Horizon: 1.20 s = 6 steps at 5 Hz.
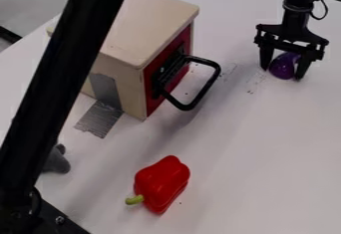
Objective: Put the eggplant on the front right side of the drawer
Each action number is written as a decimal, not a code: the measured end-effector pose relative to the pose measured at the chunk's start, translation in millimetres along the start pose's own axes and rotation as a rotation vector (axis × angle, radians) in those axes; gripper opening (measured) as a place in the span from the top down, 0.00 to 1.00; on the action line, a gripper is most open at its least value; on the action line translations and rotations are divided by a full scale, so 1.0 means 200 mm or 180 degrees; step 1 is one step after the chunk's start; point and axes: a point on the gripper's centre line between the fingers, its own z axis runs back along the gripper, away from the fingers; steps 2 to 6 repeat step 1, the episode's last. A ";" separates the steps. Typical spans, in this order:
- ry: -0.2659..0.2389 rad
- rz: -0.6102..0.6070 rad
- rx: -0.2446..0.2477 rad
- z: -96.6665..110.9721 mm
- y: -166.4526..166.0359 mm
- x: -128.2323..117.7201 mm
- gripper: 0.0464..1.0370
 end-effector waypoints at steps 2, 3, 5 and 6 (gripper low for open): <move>-0.0121 -0.0051 -0.0032 0.22 -0.04 -0.01 0.04; -0.0121 -0.0051 -0.0032 0.22 -0.04 -0.01 0.04; -0.0121 -0.0051 -0.0032 0.22 -0.04 -0.01 0.04; -0.0121 -0.0051 -0.0032 0.22 -0.04 -0.01 0.04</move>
